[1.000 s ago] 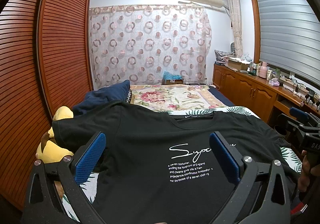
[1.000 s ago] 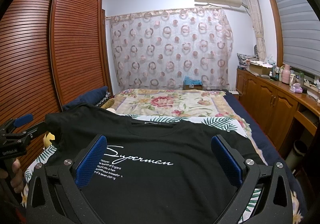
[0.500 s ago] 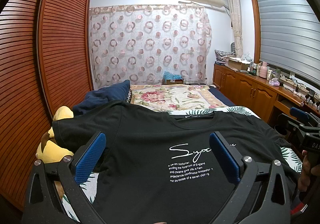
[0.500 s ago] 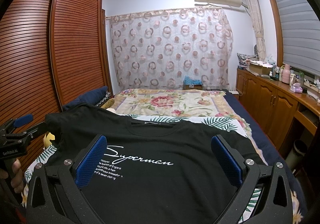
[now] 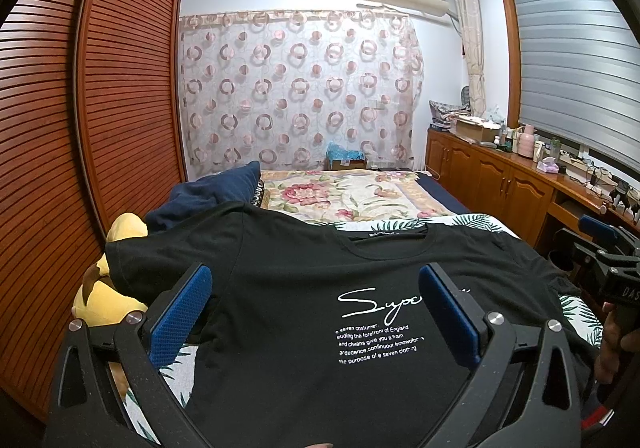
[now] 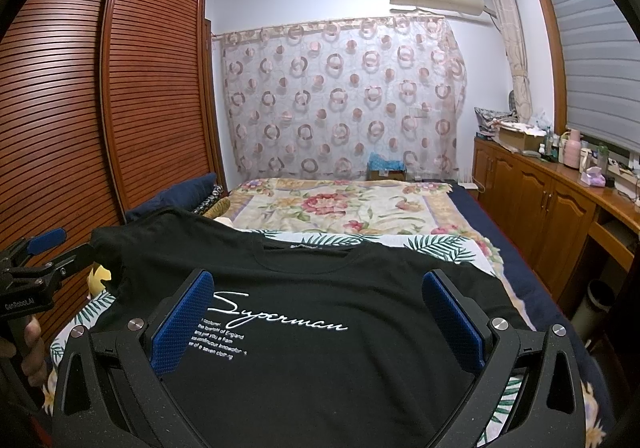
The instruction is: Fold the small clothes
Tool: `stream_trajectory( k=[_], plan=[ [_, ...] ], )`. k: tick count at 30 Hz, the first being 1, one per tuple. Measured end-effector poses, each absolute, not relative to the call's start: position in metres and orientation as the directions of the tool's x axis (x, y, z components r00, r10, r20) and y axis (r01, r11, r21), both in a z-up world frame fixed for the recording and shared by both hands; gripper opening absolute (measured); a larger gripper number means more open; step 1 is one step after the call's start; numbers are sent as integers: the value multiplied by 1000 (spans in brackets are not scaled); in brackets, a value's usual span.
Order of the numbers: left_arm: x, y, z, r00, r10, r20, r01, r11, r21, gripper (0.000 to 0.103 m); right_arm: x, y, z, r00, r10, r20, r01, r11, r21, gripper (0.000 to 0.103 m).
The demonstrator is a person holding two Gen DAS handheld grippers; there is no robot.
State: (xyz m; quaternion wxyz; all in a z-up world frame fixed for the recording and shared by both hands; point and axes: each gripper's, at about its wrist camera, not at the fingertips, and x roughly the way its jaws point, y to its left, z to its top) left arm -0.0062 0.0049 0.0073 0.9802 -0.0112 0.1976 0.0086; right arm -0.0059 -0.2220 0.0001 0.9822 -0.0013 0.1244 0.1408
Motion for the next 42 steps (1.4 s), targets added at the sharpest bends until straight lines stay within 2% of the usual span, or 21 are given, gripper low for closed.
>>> stream_trajectory(
  k=[26, 37, 42],
  plan=[
    [-8, 4, 11, 922, 16, -387, -23, 1000, -13, 103, -8, -224, -4, 930, 283, -235, -284, 958, 31, 103],
    [-5, 38, 28, 899, 46, -435, -52, 999, -1, 103, 5, -213, -7, 891, 370, -264, -376, 926, 29, 103],
    [5, 60, 16, 892, 53, -449, -59, 998, -1, 103, 17, -212, -5, 875, 399, -276, -414, 910, 1, 103]
  ],
)
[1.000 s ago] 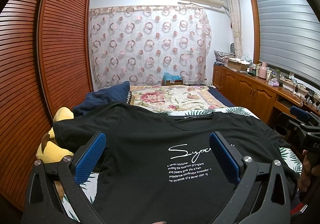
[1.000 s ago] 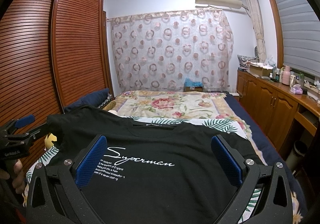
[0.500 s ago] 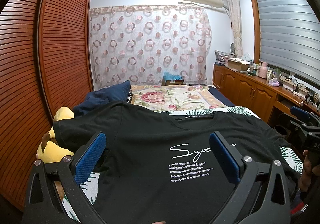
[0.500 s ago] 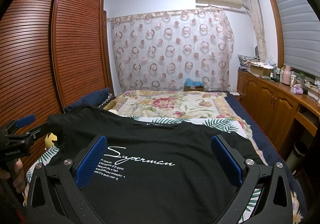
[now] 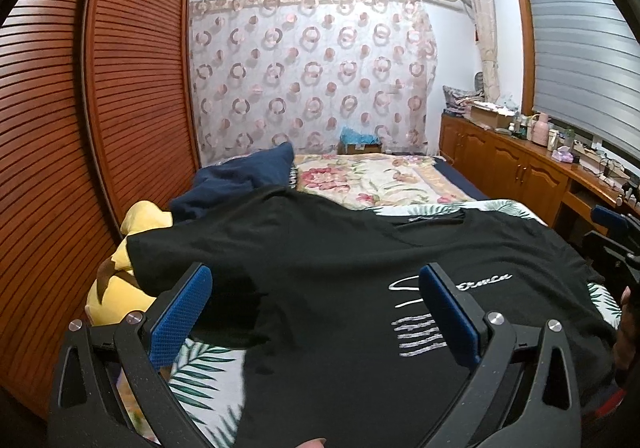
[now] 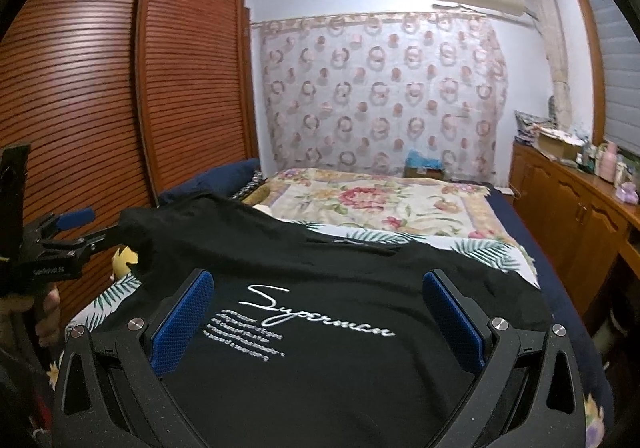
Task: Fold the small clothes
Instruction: 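Grasp the black T-shirt's sleeve with the left gripper and lift it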
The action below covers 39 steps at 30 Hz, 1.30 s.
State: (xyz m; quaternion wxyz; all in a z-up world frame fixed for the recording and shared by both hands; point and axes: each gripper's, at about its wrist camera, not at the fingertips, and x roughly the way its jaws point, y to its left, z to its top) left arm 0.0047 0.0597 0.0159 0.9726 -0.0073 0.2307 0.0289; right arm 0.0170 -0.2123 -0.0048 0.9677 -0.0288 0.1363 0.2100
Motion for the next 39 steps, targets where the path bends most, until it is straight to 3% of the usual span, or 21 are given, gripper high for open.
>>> stream_trajectory(
  k=[8, 15, 19, 27, 29, 30, 31, 38, 39],
  plan=[
    [17, 102, 0, 881, 43, -471, -55, 998, -13, 102, 36, -204, -5, 835, 450, -316, -487, 872, -45, 103],
    [32, 149, -16, 852, 62, -520, -99, 994, -45, 81, 57, -205, -14, 799, 484, -356, -535, 843, -53, 103],
    [44, 177, -23, 833, 94, -545, -145, 988, -51, 74, 66, -199, -14, 790, 487, -373, -548, 834, -72, 103],
    [73, 213, -35, 801, 145, -581, -204, 978, -38, 72, 71, -194, -14, 778, 487, -398, -560, 825, -85, 103],
    [80, 219, -40, 793, 146, -592, -211, 977, -42, 63, 70, -192, -14, 777, 486, -400, -560, 824, -86, 103],
    [82, 221, -42, 790, 143, -596, -210, 977, -45, 53, 68, -188, -14, 778, 485, -399, -559, 825, -87, 103],
    [85, 221, -45, 785, 140, -604, -209, 977, -45, 51, 67, -188, -13, 778, 485, -399, -558, 825, -86, 103],
    [94, 239, -59, 762, 119, -636, -228, 969, -93, 51, 67, -182, -18, 775, 485, -405, -557, 827, -75, 103],
    [95, 241, -60, 764, 105, -636, -221, 970, -105, 47, 66, -182, -19, 774, 486, -407, -557, 827, -73, 103]
  ],
)
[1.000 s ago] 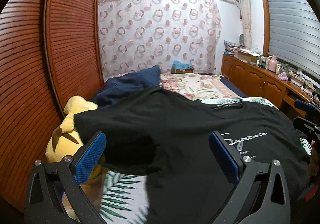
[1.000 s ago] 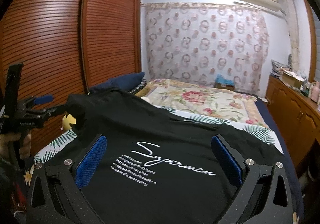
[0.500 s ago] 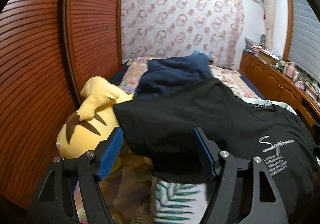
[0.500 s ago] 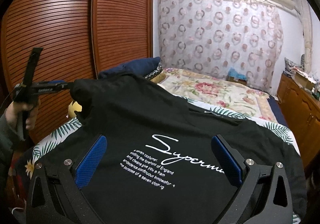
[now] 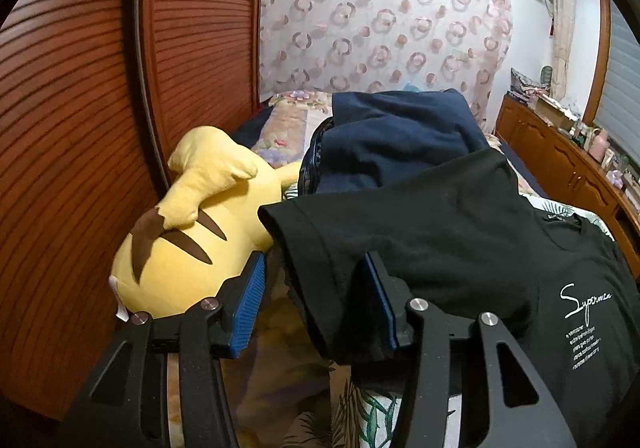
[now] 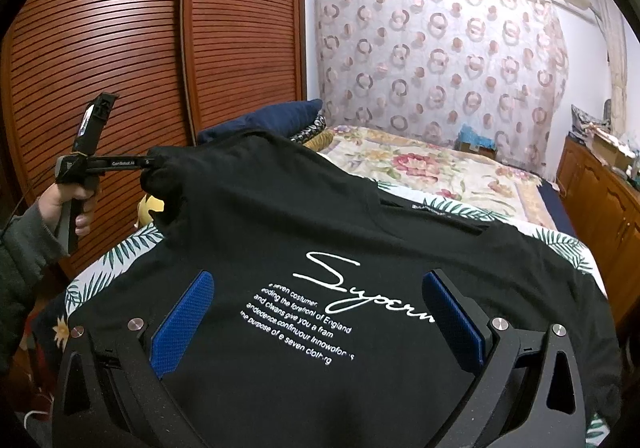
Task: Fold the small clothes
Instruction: 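Grasp the black T-shirt's sleeve with the left gripper and lift it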
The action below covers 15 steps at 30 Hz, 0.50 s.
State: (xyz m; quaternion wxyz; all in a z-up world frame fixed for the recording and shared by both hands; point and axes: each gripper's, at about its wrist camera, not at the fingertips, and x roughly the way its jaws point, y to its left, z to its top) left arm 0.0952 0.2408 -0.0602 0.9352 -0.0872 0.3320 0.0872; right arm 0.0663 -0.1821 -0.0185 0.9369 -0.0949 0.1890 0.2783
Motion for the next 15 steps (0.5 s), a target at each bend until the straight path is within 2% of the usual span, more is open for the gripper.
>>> stream_trajectory(
  k=[1, 4, 11, 14, 15],
  plan=[
    [96, 242, -61, 767, 87, -636, -210, 970, -119, 38, 66, -182, -19, 773, 485, -408, -557, 828, -70, 103],
    [93, 241, -58, 773, 80, -629, -204, 971, -128, 21, 66, -182, -20, 774, 485, -407, -555, 830, -65, 103],
    [73, 222, -51, 790, 117, -602, -196, 978, -67, 8, 64, -183, -19, 781, 483, -396, -546, 836, -57, 103],
    [64, 215, -47, 801, 125, -585, -197, 979, -60, 7, 66, -184, -21, 781, 485, -394, -546, 836, -53, 103],
    [62, 213, -46, 809, 112, -577, -185, 980, -69, 3, 65, -183, -22, 782, 484, -394, -545, 837, -53, 103]
  ],
)
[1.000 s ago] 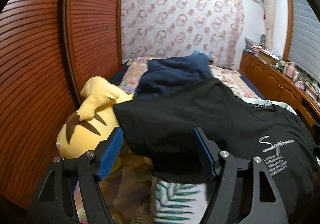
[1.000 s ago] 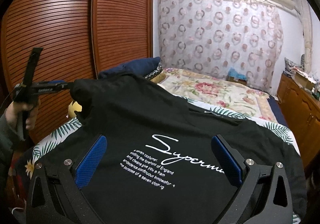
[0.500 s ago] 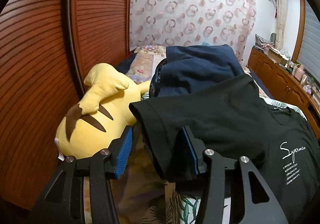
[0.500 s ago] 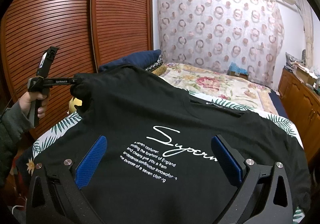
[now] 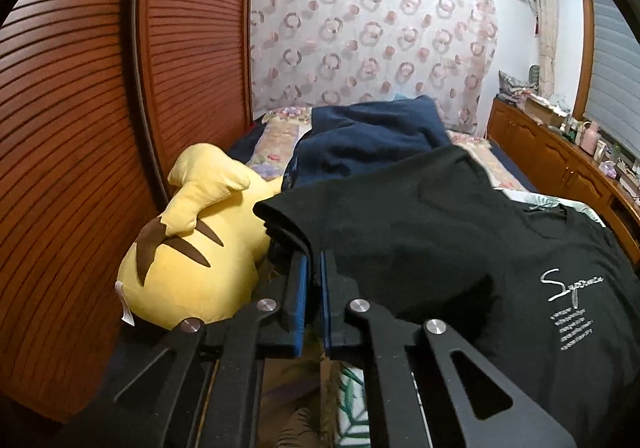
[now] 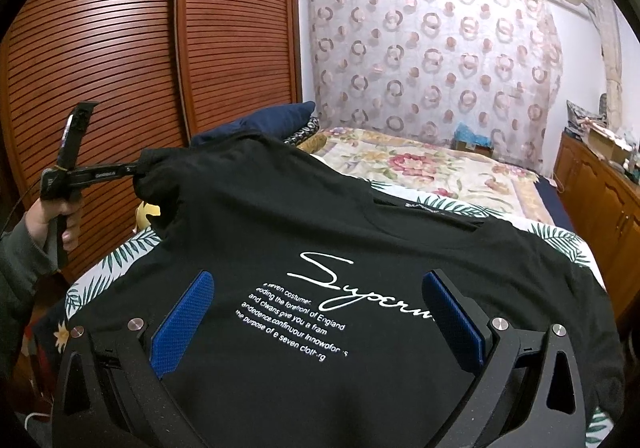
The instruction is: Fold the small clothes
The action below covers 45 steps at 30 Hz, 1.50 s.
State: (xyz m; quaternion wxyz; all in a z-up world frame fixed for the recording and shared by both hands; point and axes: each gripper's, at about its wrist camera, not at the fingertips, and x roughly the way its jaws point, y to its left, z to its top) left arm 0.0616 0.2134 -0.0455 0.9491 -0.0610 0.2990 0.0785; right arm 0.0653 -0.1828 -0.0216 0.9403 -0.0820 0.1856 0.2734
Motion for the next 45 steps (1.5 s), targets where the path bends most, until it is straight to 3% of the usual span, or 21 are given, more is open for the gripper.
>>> stream_trajectory(
  k=[6, 15, 22, 26, 27, 29, 31, 36, 45],
  plan=[
    [62, 200, -33, 831, 80, -550, -139, 988, -66, 2, 66, -184, -25, 783, 480, -396, -542, 839, -56, 103],
    [71, 125, 24, 881, -80, -467, 68, 997, -43, 2, 64, -201, -21, 807, 459, -372, -511, 858, -50, 103],
    [96, 50, 36, 848, -214, -484, 234, 972, -19, 2, 58, -231, -15, 839, 424, -341, -455, 890, -14, 103],
    [122, 19, 22, 804, -237, -546, 275, 961, -13, 2, 57, -242, -15, 851, 399, -341, -424, 905, 0, 103],
    [126, 14, 16, 794, -224, -565, 270, 963, -4, 4, 57, -243, -17, 852, 394, -345, -419, 908, 2, 103],
    [126, 11, 11, 785, -231, -574, 272, 962, -15, 19, 57, -244, -19, 853, 383, -354, -407, 913, 8, 103],
    [120, 14, 9, 787, -241, -568, 272, 962, -32, 43, 57, -242, -21, 854, 378, -358, -400, 916, 13, 103],
    [104, 26, 7, 803, -206, -560, 237, 971, -18, 75, 62, -230, -19, 847, 383, -368, -403, 915, 23, 103],
    [84, 39, -16, 804, -161, -573, 178, 984, -26, 78, 63, -229, -19, 840, 404, -362, -427, 904, 17, 103]
  ],
)
